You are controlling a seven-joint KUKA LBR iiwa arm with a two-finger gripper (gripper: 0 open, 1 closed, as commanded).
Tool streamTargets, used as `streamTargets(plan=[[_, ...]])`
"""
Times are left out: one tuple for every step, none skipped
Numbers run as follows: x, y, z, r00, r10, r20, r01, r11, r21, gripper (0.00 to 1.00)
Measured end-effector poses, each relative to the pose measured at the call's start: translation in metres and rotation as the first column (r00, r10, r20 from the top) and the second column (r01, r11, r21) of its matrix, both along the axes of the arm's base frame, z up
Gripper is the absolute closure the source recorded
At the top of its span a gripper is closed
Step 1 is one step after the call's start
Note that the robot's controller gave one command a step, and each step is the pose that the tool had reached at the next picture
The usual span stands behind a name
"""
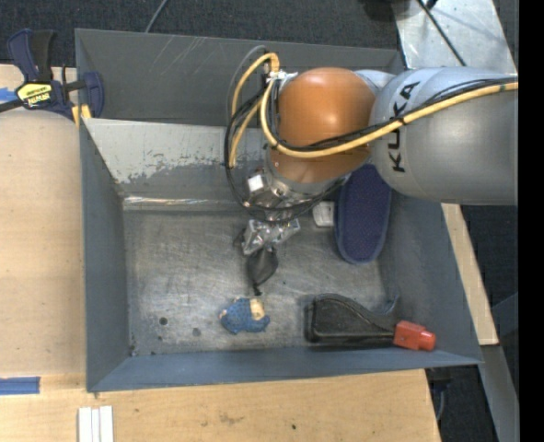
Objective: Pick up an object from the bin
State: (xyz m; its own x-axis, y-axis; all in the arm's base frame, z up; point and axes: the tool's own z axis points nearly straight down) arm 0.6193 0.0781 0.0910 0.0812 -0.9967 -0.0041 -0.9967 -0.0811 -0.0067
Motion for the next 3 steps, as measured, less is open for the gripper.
streamTargets(plan=[[0.001,0.0,0.013,1.0,-0.005,0.0,0.005,1.0,0.0,1.0],[0.003,0.001,0.039,1.0,-0.008,0.001,0.008,1.0,-0.001,1.0],[0.004,0.001,0.054,1.0,-0.012,0.0,0.012,1.0,-0.001,1.0]])
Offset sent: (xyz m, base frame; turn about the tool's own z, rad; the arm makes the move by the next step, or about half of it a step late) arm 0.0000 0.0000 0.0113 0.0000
